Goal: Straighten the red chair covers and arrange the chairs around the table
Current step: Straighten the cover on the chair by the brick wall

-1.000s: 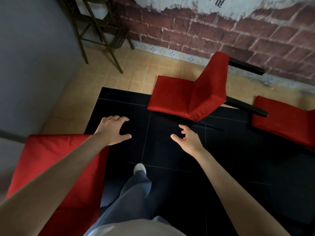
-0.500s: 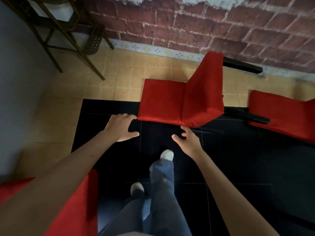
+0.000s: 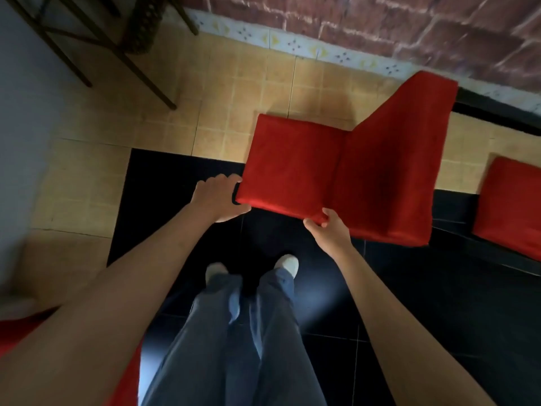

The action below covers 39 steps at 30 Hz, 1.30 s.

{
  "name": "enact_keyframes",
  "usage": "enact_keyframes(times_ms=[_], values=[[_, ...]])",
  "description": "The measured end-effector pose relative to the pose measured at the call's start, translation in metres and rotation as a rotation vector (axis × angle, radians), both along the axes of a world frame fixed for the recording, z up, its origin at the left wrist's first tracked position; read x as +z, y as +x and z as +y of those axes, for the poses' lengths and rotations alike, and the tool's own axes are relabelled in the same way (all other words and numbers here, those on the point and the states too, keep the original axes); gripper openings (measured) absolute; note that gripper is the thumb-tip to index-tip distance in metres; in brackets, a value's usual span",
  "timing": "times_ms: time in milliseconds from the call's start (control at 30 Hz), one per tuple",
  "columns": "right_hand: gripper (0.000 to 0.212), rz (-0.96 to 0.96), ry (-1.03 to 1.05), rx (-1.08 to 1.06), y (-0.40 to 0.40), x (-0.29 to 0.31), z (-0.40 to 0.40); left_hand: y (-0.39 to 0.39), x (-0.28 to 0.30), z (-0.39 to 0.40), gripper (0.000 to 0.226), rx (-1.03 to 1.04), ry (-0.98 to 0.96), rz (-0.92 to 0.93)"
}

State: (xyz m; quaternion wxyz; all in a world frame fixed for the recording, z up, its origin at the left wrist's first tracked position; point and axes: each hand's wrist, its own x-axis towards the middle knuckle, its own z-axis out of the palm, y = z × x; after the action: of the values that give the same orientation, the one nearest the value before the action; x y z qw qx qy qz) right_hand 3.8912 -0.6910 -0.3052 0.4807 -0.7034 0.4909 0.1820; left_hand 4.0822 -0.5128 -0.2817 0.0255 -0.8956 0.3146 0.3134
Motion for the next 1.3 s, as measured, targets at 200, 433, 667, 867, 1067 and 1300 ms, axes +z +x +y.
enact_keyframes(times_ms=[200,433,667,867,1067,1300], values=[[0.078,0.134,0.047,-0.117,0.026,-0.116,-0.017,0.016,-0.119,-0.024,0.075,0.024,0.071,0.171],[0.091,0.227,0.062,-0.218,0.036,-0.254,-0.017,0.018,-0.27,-0.03,0.079,0.039,0.194,0.236],[0.099,0.243,0.022,-0.33,0.048,-0.377,-0.015,-0.006,-0.392,-0.024,0.095,0.218,0.237,0.323],[0.11,0.242,-0.069,-0.431,0.05,-0.441,-0.019,-0.016,-0.464,-0.042,0.11,0.692,0.118,0.529],[0.115,0.212,-0.138,-0.685,0.056,-0.472,-0.018,-0.024,-0.508,-0.078,0.112,1.289,-0.187,0.658],[0.119,0.109,-0.194,-0.877,0.064,-0.493,-0.01,-0.025,-0.532,-0.105,0.127,1.533,-0.322,0.688]])
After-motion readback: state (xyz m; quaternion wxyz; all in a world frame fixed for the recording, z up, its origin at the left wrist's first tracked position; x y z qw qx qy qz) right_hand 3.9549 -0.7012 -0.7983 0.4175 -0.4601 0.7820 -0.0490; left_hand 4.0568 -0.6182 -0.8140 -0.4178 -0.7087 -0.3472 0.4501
